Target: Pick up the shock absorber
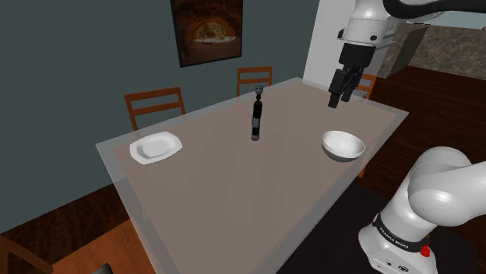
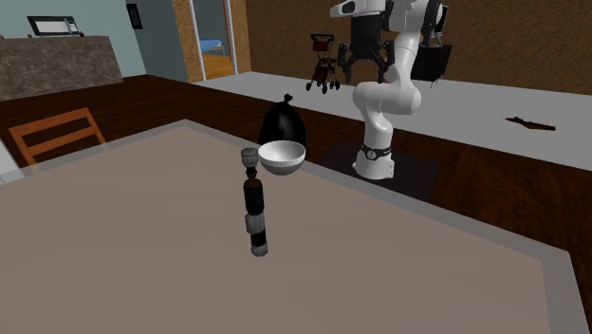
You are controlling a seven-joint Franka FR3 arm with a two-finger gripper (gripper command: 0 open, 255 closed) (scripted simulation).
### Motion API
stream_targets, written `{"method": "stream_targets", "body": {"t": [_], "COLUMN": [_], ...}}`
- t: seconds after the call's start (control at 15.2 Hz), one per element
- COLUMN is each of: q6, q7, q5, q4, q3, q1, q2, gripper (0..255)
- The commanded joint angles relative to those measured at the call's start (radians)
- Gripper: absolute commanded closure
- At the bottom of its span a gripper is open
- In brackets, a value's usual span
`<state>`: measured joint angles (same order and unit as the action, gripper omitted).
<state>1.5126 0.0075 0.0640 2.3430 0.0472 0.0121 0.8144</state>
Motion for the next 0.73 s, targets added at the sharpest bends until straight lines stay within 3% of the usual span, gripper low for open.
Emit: {"method": "stream_targets", "body": {"t": [0.0,0.66], "q6": [0.000,0.254], "q7": [0.000,-0.063], "q5": [0.000,-0.036], "q4": [0.000,-0.136], "q3": [0.000,0.035], "q1": [0.000,0.003], "q2": [0.000,-0.325], "gripper": [0,0]}}
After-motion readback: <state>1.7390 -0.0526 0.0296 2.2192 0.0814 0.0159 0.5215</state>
